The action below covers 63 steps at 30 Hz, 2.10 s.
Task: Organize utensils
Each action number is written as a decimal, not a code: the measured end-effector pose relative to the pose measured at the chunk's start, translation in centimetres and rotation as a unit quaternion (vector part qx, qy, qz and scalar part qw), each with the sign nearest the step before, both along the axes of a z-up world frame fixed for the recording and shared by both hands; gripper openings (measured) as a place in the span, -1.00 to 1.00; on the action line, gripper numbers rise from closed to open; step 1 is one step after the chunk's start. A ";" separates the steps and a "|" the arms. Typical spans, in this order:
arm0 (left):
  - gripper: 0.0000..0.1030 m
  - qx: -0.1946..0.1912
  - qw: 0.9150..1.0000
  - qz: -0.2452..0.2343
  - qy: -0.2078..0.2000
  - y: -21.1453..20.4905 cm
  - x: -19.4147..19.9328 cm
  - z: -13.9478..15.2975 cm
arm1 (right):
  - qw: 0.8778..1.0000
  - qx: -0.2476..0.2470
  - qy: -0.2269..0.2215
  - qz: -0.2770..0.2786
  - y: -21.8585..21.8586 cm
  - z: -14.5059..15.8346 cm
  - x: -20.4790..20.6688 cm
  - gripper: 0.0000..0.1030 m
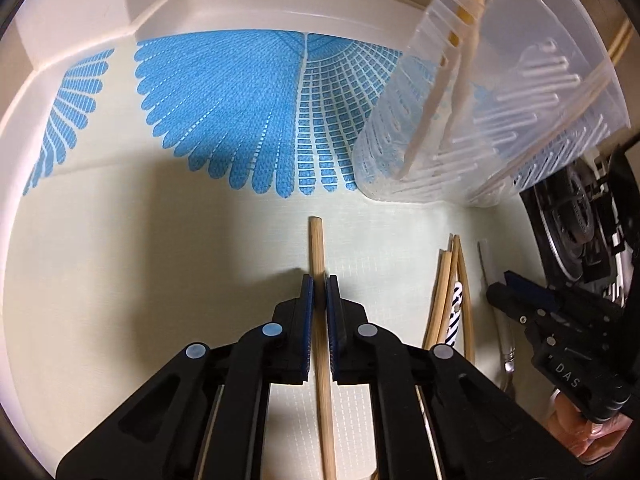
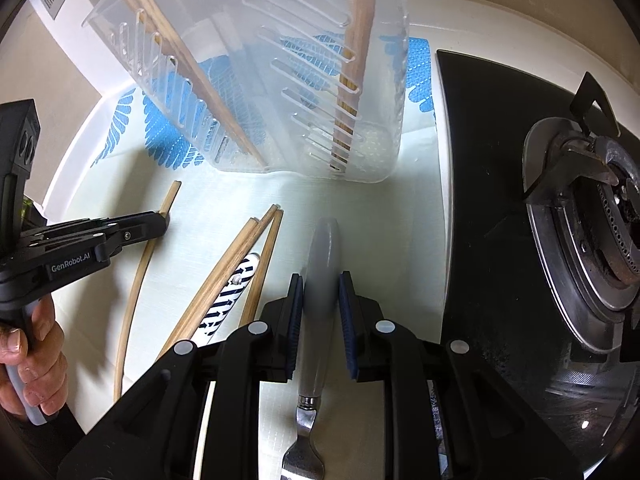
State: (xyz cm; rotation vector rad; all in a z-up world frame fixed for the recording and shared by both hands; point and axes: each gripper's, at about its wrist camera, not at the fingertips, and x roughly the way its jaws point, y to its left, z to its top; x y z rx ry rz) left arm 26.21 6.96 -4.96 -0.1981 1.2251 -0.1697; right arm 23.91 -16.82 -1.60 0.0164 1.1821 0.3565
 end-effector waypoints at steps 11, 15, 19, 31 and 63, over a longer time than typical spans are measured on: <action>-0.86 0.035 0.999 -0.013 -0.011 -0.6 0.0 0.1 | 1.000 -0.012 -0.008 0.004 0.2 0.0 -0.4 -0.62; -0.86 0.041 0.999 -0.015 -0.013 -0.4 -0.1 0.1 | 1.000 -0.015 -0.010 0.005 0.3 0.1 -0.3 -0.61; -0.86 0.051 0.998 -0.017 -0.017 -3.7 -0.7 0.0 | 1.000 -0.017 -0.012 0.006 0.4 0.1 -0.3 -0.61; -0.86 0.080 0.996 -0.022 -0.028 -6.4 -1.9 0.0 | 0.999 -0.038 -0.027 0.016 1.7 -0.1 -0.4 -0.62; -0.88 0.069 0.993 -0.049 -0.085 -8.2 -3.1 3.2 | 0.996 0.010 -0.084 0.019 0.3 3.9 -1.4 -0.66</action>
